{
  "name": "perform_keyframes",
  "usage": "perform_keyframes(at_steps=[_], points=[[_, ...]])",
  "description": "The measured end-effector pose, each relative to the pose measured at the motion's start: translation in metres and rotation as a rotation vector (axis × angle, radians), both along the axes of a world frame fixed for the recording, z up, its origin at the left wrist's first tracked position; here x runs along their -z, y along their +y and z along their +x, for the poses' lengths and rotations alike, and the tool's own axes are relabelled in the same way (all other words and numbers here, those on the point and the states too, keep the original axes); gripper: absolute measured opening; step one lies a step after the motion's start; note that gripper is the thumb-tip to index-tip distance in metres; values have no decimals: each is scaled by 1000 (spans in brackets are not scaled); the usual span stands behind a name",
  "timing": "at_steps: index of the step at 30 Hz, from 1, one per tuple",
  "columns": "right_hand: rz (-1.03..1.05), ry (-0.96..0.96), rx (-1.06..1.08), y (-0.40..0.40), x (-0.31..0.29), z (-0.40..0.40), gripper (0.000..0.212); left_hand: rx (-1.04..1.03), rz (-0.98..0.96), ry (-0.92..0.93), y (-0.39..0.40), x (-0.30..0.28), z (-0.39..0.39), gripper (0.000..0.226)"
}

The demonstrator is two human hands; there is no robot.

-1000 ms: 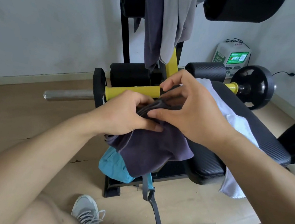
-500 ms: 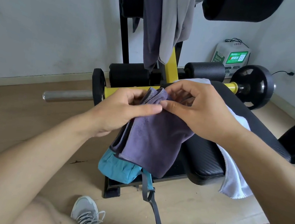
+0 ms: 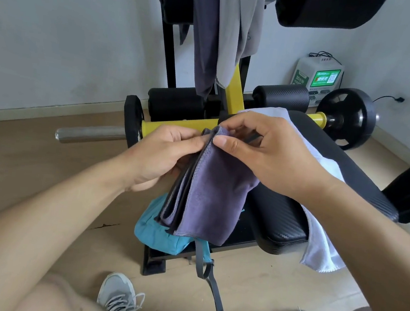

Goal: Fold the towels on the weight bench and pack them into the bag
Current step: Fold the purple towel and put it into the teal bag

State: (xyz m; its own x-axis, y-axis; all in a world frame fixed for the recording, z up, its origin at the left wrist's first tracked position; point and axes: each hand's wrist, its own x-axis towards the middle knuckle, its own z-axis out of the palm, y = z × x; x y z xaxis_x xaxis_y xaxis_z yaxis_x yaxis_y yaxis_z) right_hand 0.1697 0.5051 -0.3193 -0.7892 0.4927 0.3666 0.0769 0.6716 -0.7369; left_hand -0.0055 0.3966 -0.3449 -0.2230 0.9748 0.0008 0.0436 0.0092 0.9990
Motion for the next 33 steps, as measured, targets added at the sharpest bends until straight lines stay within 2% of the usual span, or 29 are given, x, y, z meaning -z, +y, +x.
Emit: perform_keyframes(at_steps=[7, 11, 17, 21, 22, 25, 27, 30, 31, 33], points=[[-57, -53, -64, 4, -2, 0, 4, -25, -7, 80, -1, -1, 2, 45], [-63, -80, -43, 6, -1, -1, 4, -9, -62, -2, -2, -5, 6, 34], [-72, -115, -118, 3, 0, -2, 7, -78, -43, 70, 1, -3, 9, 33], [-58, -92, -37, 1, 3, -5, 3, -61, -28, -27, 0, -8, 10, 40], [-48, -81, -2, 1, 4, -5, 5, -36, -15, -11, -1, -9, 9, 40], [-43, -69, 73, 2, 5, -7, 20, -7, 35, 239, -3, -7, 4, 43], [-79, -130, 31, 3, 1, -4, 35, -35, 92, 276, -3, -6, 1, 31], [-108, -265, -69, 10, -6, 6, 56, -6, 151, 104, -4, -8, -6, 8], [-103, -308, -71, 13, -6, 9, 58, 5, 148, 3, -4, -10, -9, 7], [-57, -396, -36, 19, -6, 13, 55, 15, 122, -160, -4, -12, -17, 23]])
